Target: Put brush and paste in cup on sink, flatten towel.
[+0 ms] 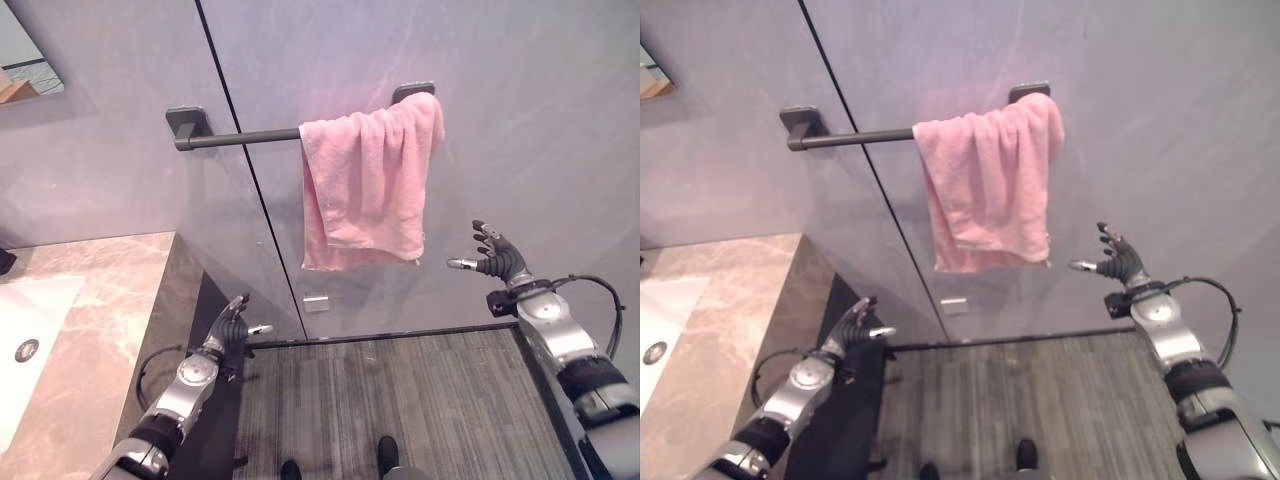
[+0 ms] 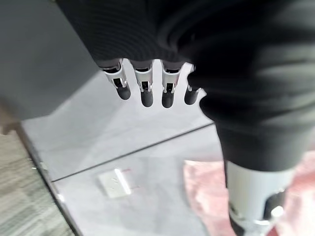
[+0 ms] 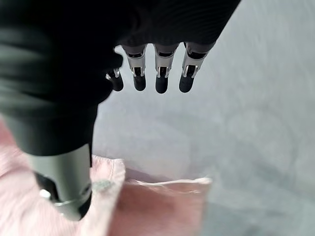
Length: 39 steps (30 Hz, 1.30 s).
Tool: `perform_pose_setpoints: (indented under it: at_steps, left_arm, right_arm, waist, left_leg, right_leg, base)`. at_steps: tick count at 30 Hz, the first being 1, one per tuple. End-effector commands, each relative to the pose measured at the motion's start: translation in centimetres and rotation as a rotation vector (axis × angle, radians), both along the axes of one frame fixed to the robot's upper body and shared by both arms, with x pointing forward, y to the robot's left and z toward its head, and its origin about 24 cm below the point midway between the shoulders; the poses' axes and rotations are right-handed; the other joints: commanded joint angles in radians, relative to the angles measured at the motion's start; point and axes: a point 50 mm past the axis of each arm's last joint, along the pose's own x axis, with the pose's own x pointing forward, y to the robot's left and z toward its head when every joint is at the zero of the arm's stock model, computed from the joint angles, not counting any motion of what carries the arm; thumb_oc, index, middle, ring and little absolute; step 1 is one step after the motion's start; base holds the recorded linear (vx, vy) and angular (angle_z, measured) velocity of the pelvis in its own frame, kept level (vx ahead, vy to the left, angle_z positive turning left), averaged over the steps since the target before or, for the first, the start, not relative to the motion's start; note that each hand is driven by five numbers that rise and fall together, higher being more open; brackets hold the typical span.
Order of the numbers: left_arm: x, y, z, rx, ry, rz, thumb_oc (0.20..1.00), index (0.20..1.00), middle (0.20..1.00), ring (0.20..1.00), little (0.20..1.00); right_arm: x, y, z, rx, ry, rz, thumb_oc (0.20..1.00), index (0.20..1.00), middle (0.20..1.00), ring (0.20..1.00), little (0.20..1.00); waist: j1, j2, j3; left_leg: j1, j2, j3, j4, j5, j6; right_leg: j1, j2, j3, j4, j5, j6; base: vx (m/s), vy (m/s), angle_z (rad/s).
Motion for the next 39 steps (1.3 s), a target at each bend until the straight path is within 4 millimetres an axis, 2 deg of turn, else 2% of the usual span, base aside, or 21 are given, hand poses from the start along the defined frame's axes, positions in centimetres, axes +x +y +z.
perform_pose_setpoints:
  at_steps: [1, 8, 13, 15, 19, 22, 25, 26, 29, 31, 33, 35, 36, 37, 38, 39]
  left_arm:
    - [2.9, 0.5, 3.9, 0.013, -0.145, -0.014, 1.0, 1.0, 1.0, 1.0, 1.0]
    - [4.7, -1.7, 6.2, 0.009, -0.214, -0.067, 1.0, 1.0, 1.0, 1.0, 1.0]
    - [5.1, -2.4, 6.7, -0.01, -0.228, -0.075, 1.0, 1.0, 1.0, 1.0, 1.0]
    - [5.3, -3.4, 7.0, -0.029, -0.233, -0.096, 1.0, 1.0, 1.0, 1.0, 1.0]
    - [5.4, -4.4, 7.3, -0.059, -0.235, -0.123, 1.0, 1.0, 1.0, 1.0, 1.0]
    - [6.1, -6.3, 8.4, -0.076, -0.266, -0.161, 1.0, 1.0, 1.0, 1.0, 1.0]
    - [6.4, -7.2, 9.1, -0.09, -0.285, -0.174, 1.0, 1.0, 1.0, 1.0, 1.0]
    - [6.7, -7.8, 9.9, -0.104, -0.309, -0.178, 1.0, 1.0, 1.0, 1.0, 1.0]
    - [7.0, -8.7, 11.0, -0.133, -0.342, -0.187, 1.0, 1.0, 1.0, 1.0, 1.0]
    - [7.2, -9.0, 11.6, -0.146, -0.358, -0.184, 1.0, 1.0, 1.0, 1.0, 1.0]
    - [7.2, -9.3, 12.0, -0.172, -0.37, -0.183, 1.0, 1.0, 1.0, 1.0, 1.0]
    - [7.2, -9.4, 12.1, -0.182, -0.365, -0.183, 1.0, 1.0, 1.0, 1.0, 1.0]
    - [7.3, -9.6, 12.0, -0.181, -0.359, -0.185, 0.915, 0.915, 0.915, 0.915, 0.915]
    - [7.4, -9.8, 12.0, -0.182, -0.353, -0.189, 0.498, 0.498, 0.498, 0.498, 0.498]
    - [7.4, -9.7, 11.9, -0.181, -0.349, -0.184, 0.416, 0.416, 0.416, 0.416, 0.416]
    - [7.4, -9.7, 11.9, -0.181, -0.349, -0.184, 0.2, 0.2, 0.2, 0.2, 0.2]
  right_arm:
    - [2.7, 1.7, 4.0, 0.077, -0.131, 0.029, 1.0, 1.0, 1.0, 1.0, 1.0]
    - [4.5, 3.0, 8.7, 0.113, -0.271, 0.032, 1.0, 1.0, 1.0, 1.0, 1.0]
    - [4.6, 3.9, 9.9, 0.13, -0.325, 0.055, 1.0, 1.0, 1.0, 1.0, 1.0]
    - [4.8, 5.0, 10.9, 0.158, -0.364, 0.078, 1.0, 1.0, 1.0, 1.0, 1.0]
    - [5.0, 5.5, 11.2, 0.18, -0.377, 0.075, 1.0, 1.0, 1.0, 1.0, 1.0]
    - [5.2, 7.0, 11.1, 0.239, -0.384, 0.1, 1.0, 1.0, 1.0, 1.0, 1.0]
    - [5.3, 7.8, 11.2, 0.264, -0.392, 0.116, 1.0, 1.0, 1.0, 1.0, 1.0]
    - [5.3, 8.8, 11.3, 0.306, -0.4, 0.144, 1.0, 1.0, 1.0, 1.0, 1.0]
    - [5.1, 10.3, 11.2, 0.365, -0.405, 0.196, 0.592, 0.592, 0.592, 0.592, 0.592]
    - [5.0, 11.1, 11.1, 0.394, -0.401, 0.223, 0.429, 0.429, 0.429, 0.429, 0.429]
    - [4.7, 11.9, 10.9, 0.418, -0.399, 0.255, 0.2, 0.2, 0.2, 0.2, 0.2]
    - [4.6, 12.1, 10.8, 0.42, -0.392, 0.266, 0.2, 0.2, 0.2, 0.2, 0.2]
    - [4.6, 12.4, 10.6, 0.417, -0.384, 0.276, 0.2, 0.2, 0.2, 0.2, 0.2]
    - [4.5, 12.7, 10.4, 0.432, -0.378, 0.288, 0.2, 0.2, 0.2, 0.2, 0.2]
    - [4.3, 12.8, 10.2, 0.442, -0.376, 0.295, 0.2, 0.2, 0.2, 0.2, 0.2]
    - [4.3, 12.8, 10.2, 0.442, -0.376, 0.295, 0.2, 0.2, 0.2, 0.2, 0.2]
  waist:
    - [0.019, -0.062, -0.017]
    - [0.022, -0.065, -0.019]
    - [0.017, -0.067, -0.017]
    - [0.014, -0.07, -0.015]
    - [0.012, -0.073, -0.014]
    - [0.007, -0.075, -0.012]
    - [0.004, -0.077, -0.009]
    - [0.002, -0.08, -0.008]
    - [-0.001, -0.086, -0.007]
    - [-0.002, -0.091, -0.007]
    - [-0.001, -0.097, -0.006]
    - [-0.001, -0.102, -0.007]
    - [-0.001, -0.105, -0.007]
    - [-0.001, -0.108, -0.008]
    - [-0.002, -0.111, -0.009]
    - [-0.001, -0.111, -0.009]
  left_leg:
    - [-0.032, 0.03, -0.026, 0.001, 0.092, -0.062]
    - [-0.047, 0.026, -0.04, 0.001, 0.095, -0.067]
    - [-0.052, 0.027, -0.044, 0.001, 0.093, -0.066]
    - [-0.05, 0.027, -0.043, 0.001, 0.09, -0.063]
    - [-0.045, 0.026, -0.041, 0.001, 0.085, -0.059]
    - [-0.043, 0.024, -0.039, 0.001, 0.082, -0.057]
    - [-0.044, 0.025, -0.039, 0.001, 0.082, -0.056]
    - [-0.048, 0.025, -0.038, 0.001, 0.081, -0.055]
    - [-0.052, 0.027, -0.036, 0.001, 0.082, -0.055]
    - [-0.054, 0.028, -0.035, 0.001, 0.082, -0.054]
    - [-0.056, 0.029, -0.033, 0.001, 0.081, -0.053]
    - [-0.057, 0.029, -0.032, 0.001, 0.08, -0.053]
    - [-0.056, 0.028, -0.031, 0.001, 0.079, -0.052]
    - [-0.056, 0.029, -0.028, 0.001, 0.079, -0.051]
    - [-0.056, 0.028, -0.028, 0.001, 0.078, -0.051]
    - [-0.056, 0.028, -0.027, 0.001, 0.077, -0.051]
  right_leg:
    - [0.041, -0.045, 0.045, 0.01, 0.003, 0.055]
    - [0.039, -0.048, 0.028, 0.01, 0.005, 0.055]
    - [0.035, -0.049, 0.028, 0.011, 0.007, 0.056]
    - [0.035, -0.049, 0.032, 0.014, 0.006, 0.055]
    - [0.038, -0.05, 0.034, 0.015, 0.004, 0.055]
    - [0.038, -0.048, 0.039, 0.017, 0.002, 0.054]
    - [0.032, -0.047, 0.042, 0.018, 0.003, 0.054]
    - [0.025, -0.046, 0.045, 0.02, 0.004, 0.054]
    - [0.019, -0.045, 0.049, 0.018, 0.006, 0.055]
    - [0.017, -0.044, 0.05, 0.017, 0.008, 0.056]
    - [0.015, -0.043, 0.052, 0.015, 0.01, 0.057]
    - [0.013, -0.044, 0.053, 0.013, 0.012, 0.059]
    - [0.013, -0.043, 0.053, 0.013, 0.013, 0.059]
    - [0.012, -0.044, 0.055, 0.012, 0.014, 0.06]
    - [0.013, -0.044, 0.057, 0.011, 0.014, 0.061]
    - [0.013, -0.044, 0.057, 0.011, 0.014, 0.061]
  base:
    - [0.01, -0.009, 0.03]
    - [0.01, -0.005, 0.05]
    - [0.01, 0.001, 0.08]
    - [0.0, 0.0, 0.0]
    - [0.02, 0.004, 0.0]
    - [0.03, 0.004, 0.0]
    - [0.0, 0.0, 0.0]
    - [0.0, 0.0, 0.0]
    - [0.02, -0.002, -0.09]
    - [0.02, 0.001, -0.15]
    - [0.01, 0.001, -0.03]
    - [0.0, 0.0, 0.0]
    - [0.03, 0.019, 0.01]
    - [0.03, 0.022, 0.01]
    - [0.0, 0.0, 0.0]
    - [0.0, 0.0, 0.0]
